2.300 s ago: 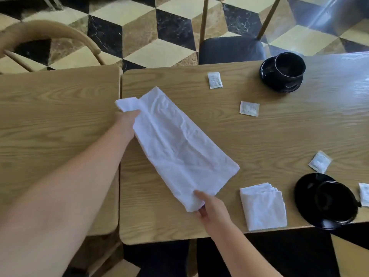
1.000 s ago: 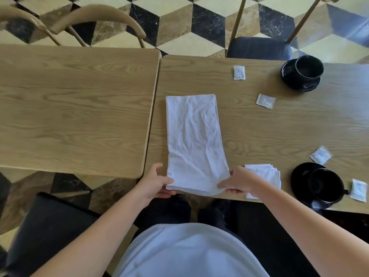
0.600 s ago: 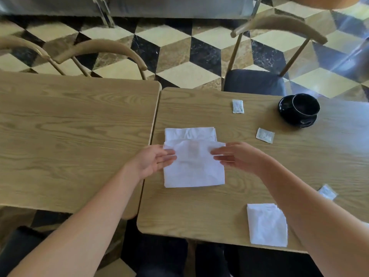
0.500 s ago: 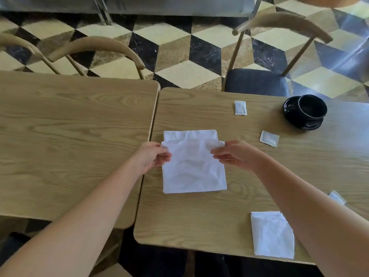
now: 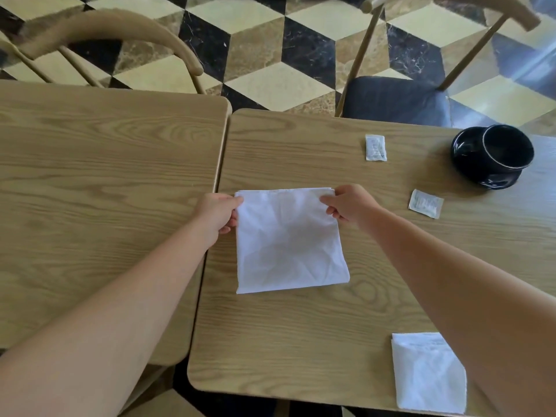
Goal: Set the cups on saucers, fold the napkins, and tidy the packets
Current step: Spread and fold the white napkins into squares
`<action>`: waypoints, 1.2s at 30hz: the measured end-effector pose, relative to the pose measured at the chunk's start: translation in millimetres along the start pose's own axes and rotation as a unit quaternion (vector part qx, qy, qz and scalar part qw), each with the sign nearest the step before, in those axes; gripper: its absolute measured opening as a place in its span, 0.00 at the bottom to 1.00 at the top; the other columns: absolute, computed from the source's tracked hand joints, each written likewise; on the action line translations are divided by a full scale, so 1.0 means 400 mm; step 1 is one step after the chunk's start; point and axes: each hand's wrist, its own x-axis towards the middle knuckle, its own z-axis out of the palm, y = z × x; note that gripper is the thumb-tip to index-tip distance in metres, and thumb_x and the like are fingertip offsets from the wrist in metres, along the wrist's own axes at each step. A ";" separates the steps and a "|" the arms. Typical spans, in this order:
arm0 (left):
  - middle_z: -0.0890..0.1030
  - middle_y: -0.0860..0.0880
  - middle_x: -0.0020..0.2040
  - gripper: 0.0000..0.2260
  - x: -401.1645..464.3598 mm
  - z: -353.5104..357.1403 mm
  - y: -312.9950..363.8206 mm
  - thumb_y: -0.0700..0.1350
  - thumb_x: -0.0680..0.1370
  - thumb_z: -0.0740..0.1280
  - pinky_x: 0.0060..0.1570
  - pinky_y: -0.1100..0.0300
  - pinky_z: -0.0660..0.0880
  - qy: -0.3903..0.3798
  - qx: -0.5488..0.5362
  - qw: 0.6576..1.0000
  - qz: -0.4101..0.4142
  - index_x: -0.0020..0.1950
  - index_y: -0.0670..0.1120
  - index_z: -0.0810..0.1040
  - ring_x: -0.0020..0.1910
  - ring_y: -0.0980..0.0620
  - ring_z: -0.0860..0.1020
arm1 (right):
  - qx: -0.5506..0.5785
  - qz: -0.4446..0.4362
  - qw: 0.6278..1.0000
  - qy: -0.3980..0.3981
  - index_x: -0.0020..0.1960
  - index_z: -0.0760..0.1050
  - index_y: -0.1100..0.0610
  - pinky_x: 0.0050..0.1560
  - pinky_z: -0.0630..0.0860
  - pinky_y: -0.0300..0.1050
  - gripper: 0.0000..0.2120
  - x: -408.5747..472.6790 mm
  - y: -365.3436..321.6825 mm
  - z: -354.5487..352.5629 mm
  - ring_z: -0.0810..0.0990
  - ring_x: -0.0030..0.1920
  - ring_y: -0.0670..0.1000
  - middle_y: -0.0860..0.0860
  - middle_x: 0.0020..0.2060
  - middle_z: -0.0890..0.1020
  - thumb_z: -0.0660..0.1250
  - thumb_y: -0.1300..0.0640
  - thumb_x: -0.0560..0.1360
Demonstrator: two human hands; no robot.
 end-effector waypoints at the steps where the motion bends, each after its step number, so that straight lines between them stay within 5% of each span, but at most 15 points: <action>1: 0.78 0.47 0.32 0.07 0.003 0.003 0.002 0.46 0.79 0.69 0.27 0.63 0.73 -0.009 -0.007 1.000 -0.002 0.44 0.43 0.79 0.23 0.54 0.76 | -0.009 0.000 1.000 0.004 0.38 0.77 0.57 0.34 0.75 0.41 0.08 0.003 -0.001 0.002 0.76 0.27 0.46 0.49 0.29 0.81 0.69 0.57 0.76; 6: 0.80 0.44 0.42 0.07 -0.006 0.005 -0.007 0.45 0.78 0.71 0.37 0.55 0.80 0.017 -0.026 0.999 -0.008 0.51 0.42 0.79 0.34 0.49 0.79 | -0.021 0.012 0.998 0.058 0.39 0.76 0.56 0.31 0.76 0.41 0.06 -0.043 0.031 0.017 0.80 0.31 0.50 0.54 0.36 0.85 0.68 0.55 0.74; 9: 0.82 0.45 0.41 0.09 -0.055 -0.012 -0.049 0.49 0.75 0.73 0.37 0.55 0.80 0.056 0.022 0.998 -0.008 0.45 0.44 0.77 0.36 0.49 0.80 | -0.030 0.028 0.995 0.089 0.47 0.72 0.53 0.29 0.71 0.42 0.11 -0.136 0.083 0.033 0.80 0.38 0.49 0.48 0.42 0.80 0.69 0.48 0.72; 12: 0.84 0.45 0.41 0.12 -0.131 -0.011 -0.131 0.54 0.75 0.73 0.42 0.52 0.82 0.006 0.055 0.996 -0.071 0.43 0.45 0.79 0.38 0.47 0.83 | -0.095 0.038 0.992 0.075 0.48 0.72 0.55 0.33 0.70 0.46 0.15 -0.235 0.154 0.067 0.79 0.38 0.49 0.48 0.41 0.79 0.68 0.43 0.73; 17: 0.84 0.46 0.38 0.11 -0.217 0.028 -0.235 0.49 0.76 0.74 0.26 0.63 0.74 -0.034 0.023 0.994 -0.105 0.47 0.41 0.82 0.29 0.50 0.80 | -0.081 0.064 0.994 0.032 0.28 0.67 0.52 0.29 0.63 0.45 0.18 -0.327 0.215 0.100 0.71 0.29 0.49 0.44 0.24 0.71 0.69 0.51 0.73; 20: 0.82 0.44 0.37 0.09 -0.253 0.035 -0.266 0.45 0.76 0.74 0.22 0.63 0.73 -0.041 -0.044 0.986 -0.154 0.46 0.40 0.79 0.28 0.51 0.78 | -0.085 0.106 0.991 -0.019 0.28 0.71 0.55 0.30 0.66 0.43 0.15 -0.360 0.240 0.113 0.72 0.28 0.49 0.47 0.25 0.74 0.69 0.54 0.72; 25: 0.84 0.43 0.33 0.07 -0.338 0.013 -0.309 0.43 0.76 0.72 0.23 0.62 0.74 -0.122 -0.048 0.968 -0.215 0.50 0.40 0.80 0.27 0.50 0.81 | 0.105 0.166 0.979 -0.062 0.47 0.77 0.64 0.32 0.80 0.42 0.08 -0.421 0.268 0.088 0.85 0.31 0.51 0.53 0.38 0.84 0.68 0.59 0.72; 29: 0.81 0.46 0.26 0.08 -0.338 -0.023 -0.261 0.47 0.77 0.69 0.21 0.64 0.71 -0.120 -0.078 0.968 -0.208 0.46 0.42 0.78 0.21 0.52 0.77 | 0.202 0.180 0.958 -0.095 0.40 0.76 0.59 0.27 0.74 0.38 0.05 -0.442 0.252 0.035 0.80 0.27 0.48 0.51 0.29 0.84 0.70 0.61 0.73; 36: 0.76 0.49 0.24 0.13 -0.218 0.001 -0.087 0.45 0.74 0.63 0.23 0.65 0.71 -0.100 -0.171 0.951 -0.237 0.30 0.46 0.73 0.18 0.52 0.72 | 0.355 0.224 0.906 -0.046 0.47 0.75 0.61 0.21 0.72 0.35 0.05 -0.293 0.151 0.002 0.79 0.22 0.46 0.53 0.27 0.84 0.67 0.60 0.78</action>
